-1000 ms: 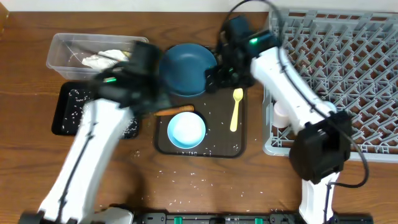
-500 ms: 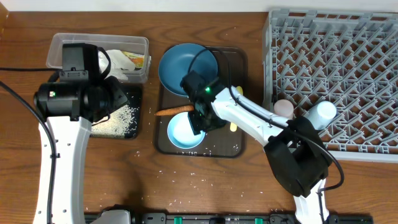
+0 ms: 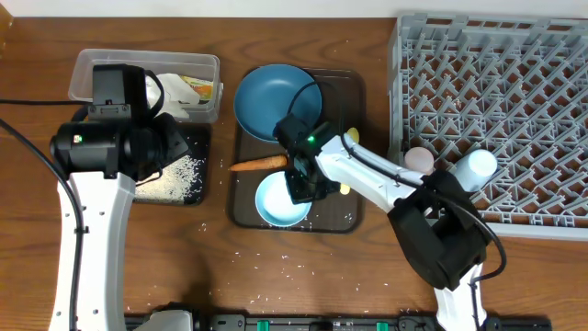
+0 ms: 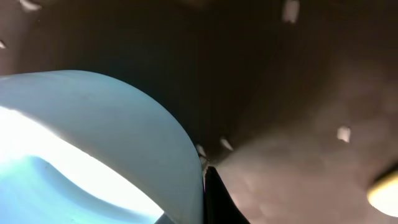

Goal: Sort waste into correct bins and load items into the dishwasher rack
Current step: 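Take the light-blue bowl with the right gripper and carry it toward the rack, then lower the light-blue bowl into the rack and release it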

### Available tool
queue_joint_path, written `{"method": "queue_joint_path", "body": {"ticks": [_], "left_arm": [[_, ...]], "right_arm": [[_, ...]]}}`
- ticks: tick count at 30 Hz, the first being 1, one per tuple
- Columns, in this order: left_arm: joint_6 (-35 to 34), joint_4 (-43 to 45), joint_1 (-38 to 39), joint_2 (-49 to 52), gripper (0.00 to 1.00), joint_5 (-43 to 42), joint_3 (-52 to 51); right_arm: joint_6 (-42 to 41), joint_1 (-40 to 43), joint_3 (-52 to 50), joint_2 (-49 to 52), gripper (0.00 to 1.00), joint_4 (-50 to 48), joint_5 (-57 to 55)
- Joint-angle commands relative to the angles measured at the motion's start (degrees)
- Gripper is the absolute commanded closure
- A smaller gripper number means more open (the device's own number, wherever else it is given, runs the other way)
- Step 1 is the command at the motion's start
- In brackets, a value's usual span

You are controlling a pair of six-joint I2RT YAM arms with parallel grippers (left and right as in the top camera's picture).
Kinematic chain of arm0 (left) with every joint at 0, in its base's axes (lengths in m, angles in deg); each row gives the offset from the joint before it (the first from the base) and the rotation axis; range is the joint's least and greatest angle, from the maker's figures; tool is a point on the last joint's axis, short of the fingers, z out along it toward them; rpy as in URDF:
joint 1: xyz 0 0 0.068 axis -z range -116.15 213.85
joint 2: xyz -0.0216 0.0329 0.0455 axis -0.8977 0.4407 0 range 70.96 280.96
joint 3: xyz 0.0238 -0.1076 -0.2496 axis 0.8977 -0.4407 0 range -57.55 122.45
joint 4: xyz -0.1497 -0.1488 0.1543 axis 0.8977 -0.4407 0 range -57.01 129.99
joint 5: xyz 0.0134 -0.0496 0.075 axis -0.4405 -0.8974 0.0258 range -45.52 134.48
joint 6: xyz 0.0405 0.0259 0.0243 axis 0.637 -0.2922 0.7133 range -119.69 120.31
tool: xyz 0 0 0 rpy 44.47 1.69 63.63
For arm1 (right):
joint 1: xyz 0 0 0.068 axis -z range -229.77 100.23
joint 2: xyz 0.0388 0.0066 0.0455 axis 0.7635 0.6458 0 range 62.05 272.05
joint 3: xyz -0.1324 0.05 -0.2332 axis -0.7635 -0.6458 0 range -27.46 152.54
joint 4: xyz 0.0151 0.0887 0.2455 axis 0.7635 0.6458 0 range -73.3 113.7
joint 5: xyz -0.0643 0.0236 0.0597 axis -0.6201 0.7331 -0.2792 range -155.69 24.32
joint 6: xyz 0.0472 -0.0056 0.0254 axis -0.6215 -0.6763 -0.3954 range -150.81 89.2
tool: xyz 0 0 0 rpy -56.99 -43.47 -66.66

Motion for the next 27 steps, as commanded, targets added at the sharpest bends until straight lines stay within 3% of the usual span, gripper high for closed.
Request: {"method": "queue_joint_path", "body": {"ticks": [1, 6, 11, 17, 24, 27], "left_arm": [[1.0, -0.1, -0.2, 0.0, 0.47, 0.7, -0.3], [1.0, -0.1, -0.2, 0.0, 0.47, 0.7, -0.3], [0.9, 0.1, -0.2, 0.0, 0.47, 0.7, -0.3], [0.9, 1.2, -0.2, 0.0, 0.47, 0.7, -0.3], [0.9, 2.9, -0.2, 0.0, 0.47, 0.9, -0.3], [0.9, 3.3, -0.2, 0.1, 0.47, 1.2, -0.3]], "right_arm": [[0.2, 3.1, 3.9, -5.9, 0.99, 1.8, -2.3], [2.8, 8.0, 7.8, -15.3, 0.99, 5.0, -14.0], [2.8, 13.5, 8.4, -23.5, 0.99, 1.2, -39.8], [4.1, 18.0, 8.3, -23.3, 0.99, -8.6, -67.3], [21.5, 23.8, 8.3, -14.3, 0.99, -30.6, -80.8], [34.1, 25.7, 8.3, -9.4, 0.99, -42.6, -83.2]]}}
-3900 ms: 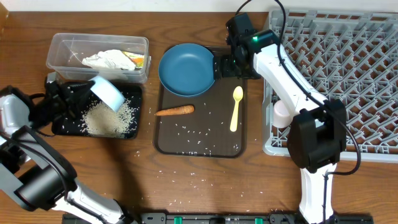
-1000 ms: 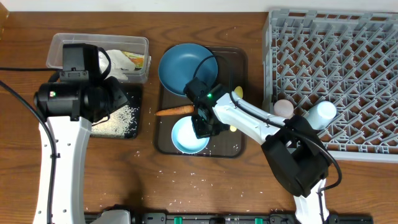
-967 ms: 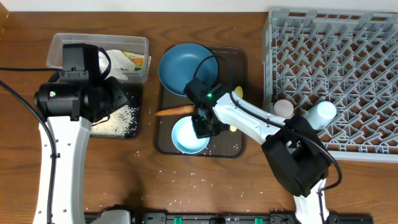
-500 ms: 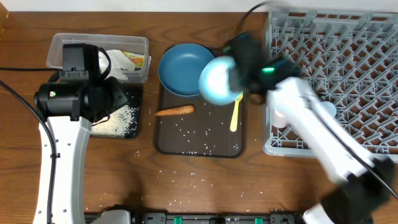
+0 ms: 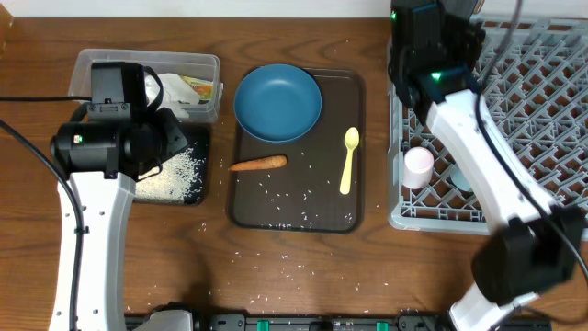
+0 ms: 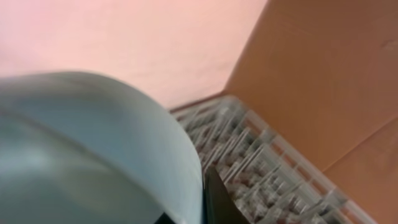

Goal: Sort waste into correct bins and load items into the dishwasher rack
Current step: 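Lower the light-blue bowl into the rack and release it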

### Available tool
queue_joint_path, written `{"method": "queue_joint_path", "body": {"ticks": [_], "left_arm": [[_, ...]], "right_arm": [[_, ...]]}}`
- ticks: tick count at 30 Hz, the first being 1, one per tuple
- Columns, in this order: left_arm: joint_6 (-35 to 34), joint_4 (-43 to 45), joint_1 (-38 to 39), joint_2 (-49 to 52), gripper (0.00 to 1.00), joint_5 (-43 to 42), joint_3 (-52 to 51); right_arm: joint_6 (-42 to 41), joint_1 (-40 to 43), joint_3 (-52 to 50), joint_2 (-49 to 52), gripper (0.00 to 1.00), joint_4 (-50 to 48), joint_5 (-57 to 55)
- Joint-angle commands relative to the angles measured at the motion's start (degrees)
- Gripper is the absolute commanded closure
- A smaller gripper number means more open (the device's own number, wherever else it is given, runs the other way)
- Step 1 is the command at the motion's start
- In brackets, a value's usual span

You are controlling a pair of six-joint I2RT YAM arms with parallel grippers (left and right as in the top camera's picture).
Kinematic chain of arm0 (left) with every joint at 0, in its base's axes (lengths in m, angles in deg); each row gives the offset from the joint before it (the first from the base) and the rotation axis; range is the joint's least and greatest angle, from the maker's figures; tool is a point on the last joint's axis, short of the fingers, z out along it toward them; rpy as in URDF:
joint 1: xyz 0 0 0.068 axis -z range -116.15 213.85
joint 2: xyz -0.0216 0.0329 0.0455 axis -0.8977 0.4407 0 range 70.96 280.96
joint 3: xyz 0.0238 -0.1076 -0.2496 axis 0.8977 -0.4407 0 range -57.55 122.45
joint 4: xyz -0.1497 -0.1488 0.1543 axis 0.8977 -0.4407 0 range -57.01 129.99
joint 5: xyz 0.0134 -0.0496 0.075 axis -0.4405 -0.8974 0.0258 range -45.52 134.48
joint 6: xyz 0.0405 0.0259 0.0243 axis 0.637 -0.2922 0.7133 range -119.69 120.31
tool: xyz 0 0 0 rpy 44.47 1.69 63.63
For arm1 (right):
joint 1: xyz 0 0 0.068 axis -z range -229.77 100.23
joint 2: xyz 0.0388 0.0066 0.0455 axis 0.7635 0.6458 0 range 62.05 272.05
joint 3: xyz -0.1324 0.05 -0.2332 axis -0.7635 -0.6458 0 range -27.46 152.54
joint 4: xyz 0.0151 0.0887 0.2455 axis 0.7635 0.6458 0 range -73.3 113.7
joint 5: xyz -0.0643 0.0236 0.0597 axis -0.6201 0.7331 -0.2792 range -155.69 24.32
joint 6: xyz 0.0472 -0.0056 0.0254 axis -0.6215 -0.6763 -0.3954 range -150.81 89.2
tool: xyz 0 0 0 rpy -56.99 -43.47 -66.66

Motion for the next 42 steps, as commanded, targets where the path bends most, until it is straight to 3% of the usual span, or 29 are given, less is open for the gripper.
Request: {"method": "queue_joint_path", "body": {"ticks": [1, 5, 19, 24, 42], "left_arm": [[0.9, 0.4, -0.2, 0.2, 0.47, 0.9, -0.2], [0.9, 0.8, -0.2, 0.8, 0.46, 0.9, -0.2], [0.9, 0.8, -0.2, 2.1, 0.46, 0.9, -0.2], [0.9, 0.8, -0.2, 2.5, 0.46, 0.9, -0.2], [0.9, 0.8, -0.2, 3.5, 0.46, 0.9, -0.2]], "right_arm": [[16.7, 2.1, -0.1, 4.7, 0.99, -6.8, -9.0], [23.5, 3.5, -0.1, 10.4, 0.99, -16.0, -10.6], [23.2, 5.9, -0.1, 20.1, 0.99, -24.8, -5.0], [22.8, 6.0, -0.1, 20.7, 0.99, -25.4, 0.3], [22.8, 6.2, -0.1, 24.8, 0.99, -26.0, 1.0]]}}
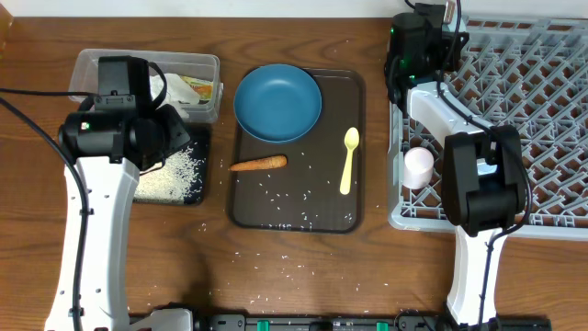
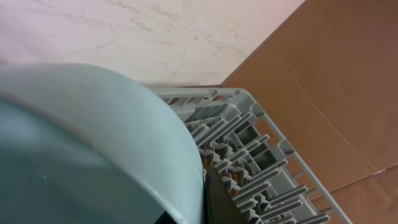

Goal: Sort waste into correct bins and load items into the dishwasher rack
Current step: 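Lower the light-blue bowl into the rack and release it, then reach the right gripper to the teal plate and grasp its rim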

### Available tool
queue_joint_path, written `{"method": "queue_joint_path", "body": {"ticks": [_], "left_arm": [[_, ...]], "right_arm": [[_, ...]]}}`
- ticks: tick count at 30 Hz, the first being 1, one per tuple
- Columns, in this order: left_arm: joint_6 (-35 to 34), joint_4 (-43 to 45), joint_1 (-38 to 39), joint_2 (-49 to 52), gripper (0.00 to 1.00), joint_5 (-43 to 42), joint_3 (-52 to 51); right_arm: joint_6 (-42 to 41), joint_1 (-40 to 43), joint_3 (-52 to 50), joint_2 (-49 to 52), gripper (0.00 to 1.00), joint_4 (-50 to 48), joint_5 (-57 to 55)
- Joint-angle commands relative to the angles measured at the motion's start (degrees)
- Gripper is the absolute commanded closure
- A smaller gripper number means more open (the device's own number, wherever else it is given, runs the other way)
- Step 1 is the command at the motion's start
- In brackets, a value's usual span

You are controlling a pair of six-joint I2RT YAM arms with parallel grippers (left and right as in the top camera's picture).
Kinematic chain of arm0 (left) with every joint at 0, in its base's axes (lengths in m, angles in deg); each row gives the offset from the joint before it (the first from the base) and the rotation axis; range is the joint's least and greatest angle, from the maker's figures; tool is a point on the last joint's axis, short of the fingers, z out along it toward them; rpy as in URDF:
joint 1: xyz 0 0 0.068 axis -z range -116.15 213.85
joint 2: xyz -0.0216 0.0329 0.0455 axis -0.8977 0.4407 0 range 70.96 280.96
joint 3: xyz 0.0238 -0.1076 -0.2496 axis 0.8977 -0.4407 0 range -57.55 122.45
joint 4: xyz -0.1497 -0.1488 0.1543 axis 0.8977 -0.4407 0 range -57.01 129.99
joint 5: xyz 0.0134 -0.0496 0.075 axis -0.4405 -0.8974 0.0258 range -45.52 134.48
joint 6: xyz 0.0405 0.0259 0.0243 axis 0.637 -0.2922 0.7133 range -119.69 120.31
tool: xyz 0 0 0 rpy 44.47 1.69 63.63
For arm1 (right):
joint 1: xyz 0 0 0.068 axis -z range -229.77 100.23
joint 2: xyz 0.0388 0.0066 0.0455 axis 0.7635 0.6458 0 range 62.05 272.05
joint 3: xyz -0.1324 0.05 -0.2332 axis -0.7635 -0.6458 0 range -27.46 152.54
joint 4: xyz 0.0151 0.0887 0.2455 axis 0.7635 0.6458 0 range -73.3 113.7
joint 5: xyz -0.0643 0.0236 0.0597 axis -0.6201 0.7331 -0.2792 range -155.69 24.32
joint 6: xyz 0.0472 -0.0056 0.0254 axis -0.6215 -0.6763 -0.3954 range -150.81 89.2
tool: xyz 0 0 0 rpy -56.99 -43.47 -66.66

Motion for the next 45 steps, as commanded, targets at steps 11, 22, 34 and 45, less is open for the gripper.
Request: {"method": "queue_joint_path", "body": {"ticks": [11, 22, 34, 45], "left_arm": [[0.9, 0.1, -0.2, 0.4, 0.46, 0.7, -0.2], [1.0, 0.1, -0.2, 0.4, 0.46, 0.7, -0.2], [1.0, 0.1, -0.2, 0.4, 0.46, 0.7, -0.2], [1.0, 0.0, -0.2, 0.4, 0.46, 0.7, -0.2]], "right_arm": [[2.7, -1.1, -0.1, 1.7, 0.79, 4.6, 0.0], [3.2, -8.1, -0.1, 1.6, 0.4, 7.3, -7.7], [3.3, -10.3, -0.1, -3.0, 0.21, 7.5, -3.7], [-8.8, -16.3, -0.1, -15.1, 0.01, 29.0, 47.3]]}}
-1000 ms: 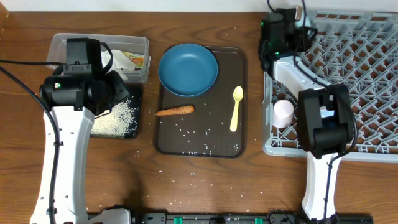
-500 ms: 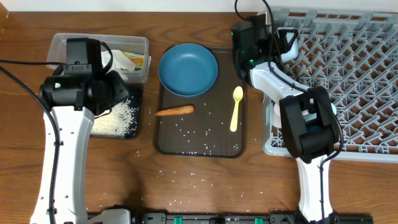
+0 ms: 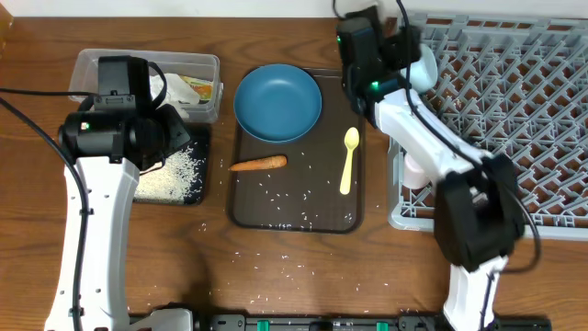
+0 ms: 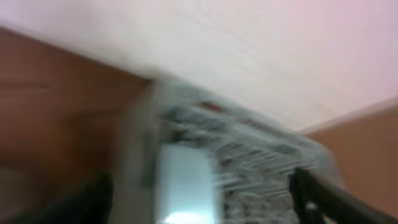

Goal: Sort waste into correct bins and load items into the dishwasher rack
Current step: 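Reach the right gripper to the teal plate and grasp its rim, then lift the teal plate and carry it right into the rack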

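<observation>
A light blue bowl [image 3: 424, 64] stands on edge in the far left corner of the grey dishwasher rack [image 3: 514, 119]. It also shows, blurred, in the right wrist view as the bowl [image 4: 184, 183]. My right gripper [image 3: 393, 44] is just left of it, open, with its fingers [image 4: 311, 190] wide apart and nothing between them. A pink cup [image 3: 418, 168] sits in the rack's near left part. The brown tray [image 3: 248, 207] carries a blue plate [image 3: 277, 101], a carrot [image 3: 257, 164] and a yellow spoon [image 3: 347, 158]. My left arm [image 3: 119, 138] hangs over the bins, and its fingers are hidden.
A clear bin [image 3: 147, 64] with wrappers stands at the far left. In front of it lies a black bin [image 3: 175, 179] holding rice. Rice grains are scattered on the tray and on the table in front of it.
My right gripper was shut on the light blue bowl over the rack's far left corner. Now it is open and further left, and the bowl stands in the rack. The left arm has not moved.
My right gripper was shut on the light blue bowl on the tray beside the carrot. Then it held the bowl up over the rack, then at the rack's far left corner. Now the bowl rests in that corner, let go.
</observation>
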### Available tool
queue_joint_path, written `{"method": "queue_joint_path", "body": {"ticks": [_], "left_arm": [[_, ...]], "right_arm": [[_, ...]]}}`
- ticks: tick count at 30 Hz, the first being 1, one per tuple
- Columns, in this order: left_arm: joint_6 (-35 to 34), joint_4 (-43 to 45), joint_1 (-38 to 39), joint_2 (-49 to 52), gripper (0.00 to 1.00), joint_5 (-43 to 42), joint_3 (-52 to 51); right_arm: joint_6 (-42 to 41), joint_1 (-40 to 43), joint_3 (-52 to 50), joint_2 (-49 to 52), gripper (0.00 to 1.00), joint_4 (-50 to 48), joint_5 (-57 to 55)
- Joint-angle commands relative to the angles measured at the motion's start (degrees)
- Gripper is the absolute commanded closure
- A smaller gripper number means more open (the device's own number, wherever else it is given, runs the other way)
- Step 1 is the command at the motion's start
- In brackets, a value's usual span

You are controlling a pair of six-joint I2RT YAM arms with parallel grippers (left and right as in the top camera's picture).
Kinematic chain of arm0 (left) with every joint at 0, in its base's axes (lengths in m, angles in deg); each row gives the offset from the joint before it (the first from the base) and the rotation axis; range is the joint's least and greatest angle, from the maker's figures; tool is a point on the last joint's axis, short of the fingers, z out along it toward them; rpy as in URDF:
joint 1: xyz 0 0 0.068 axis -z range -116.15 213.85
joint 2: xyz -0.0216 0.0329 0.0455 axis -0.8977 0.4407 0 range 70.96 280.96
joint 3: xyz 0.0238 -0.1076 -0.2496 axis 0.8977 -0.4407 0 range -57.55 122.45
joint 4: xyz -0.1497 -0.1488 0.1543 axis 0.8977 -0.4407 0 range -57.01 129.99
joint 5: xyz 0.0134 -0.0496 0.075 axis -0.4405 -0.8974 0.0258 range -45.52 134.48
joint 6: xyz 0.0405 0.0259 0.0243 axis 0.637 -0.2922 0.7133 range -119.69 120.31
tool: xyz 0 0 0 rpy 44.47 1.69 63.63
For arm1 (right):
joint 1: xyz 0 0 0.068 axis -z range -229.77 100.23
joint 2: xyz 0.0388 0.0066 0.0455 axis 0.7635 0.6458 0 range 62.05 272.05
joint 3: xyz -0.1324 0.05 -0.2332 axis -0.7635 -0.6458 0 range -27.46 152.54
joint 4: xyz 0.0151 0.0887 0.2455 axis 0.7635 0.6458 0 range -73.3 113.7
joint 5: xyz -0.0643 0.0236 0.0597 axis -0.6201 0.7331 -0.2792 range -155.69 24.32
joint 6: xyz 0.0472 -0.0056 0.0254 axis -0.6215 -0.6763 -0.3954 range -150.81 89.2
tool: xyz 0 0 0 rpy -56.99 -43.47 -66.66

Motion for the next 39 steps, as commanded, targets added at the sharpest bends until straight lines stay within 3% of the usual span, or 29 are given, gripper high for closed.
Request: {"method": "queue_joint_path", "body": {"ticks": [1, 6, 14, 22, 24, 28, 30, 39], "left_arm": [[1.0, -0.2, -0.2, 0.4, 0.46, 0.7, -0.2], [1.3, -1.1, -0.2, 0.4, 0.45, 0.7, -0.2], [2.7, -1.3, -0.2, 0.4, 0.45, 0.7, -1.4], [2.7, -1.2, -0.2, 0.4, 0.45, 0.7, -2.0], [2.7, -1.2, -0.2, 0.4, 0.45, 0.7, -2.0], [2.7, -1.2, -0.2, 0.4, 0.45, 0.7, -2.0], [2.7, -1.2, -0.2, 0.5, 0.45, 0.7, -2.0], [2.7, -1.2, -0.2, 0.6, 0.45, 0.7, -2.0]], "right_arm": [[-10.2, -3.0, 0.0, -3.0, 0.01, 7.3, 34.6], [-19.0, -3.6, -0.5, -2.5, 0.01, 12.6, 57.7], [-45.0, -3.3, -0.9, 3.2, 0.3, 16.7, 45.6], [-47.1, -3.3, -0.9, 7.1, 0.57, 17.7, 45.1], [-47.1, -3.3, -0.9, 7.6, 0.71, 17.8, 45.1], [-47.1, -3.3, -0.9, 9.0, 0.85, 17.8, 45.1], [-47.1, -3.3, -0.9, 9.5, 0.98, 17.9, 45.1], [-47.1, -2.5, -0.8, 9.9, 0.99, 17.1, 45.0]]}}
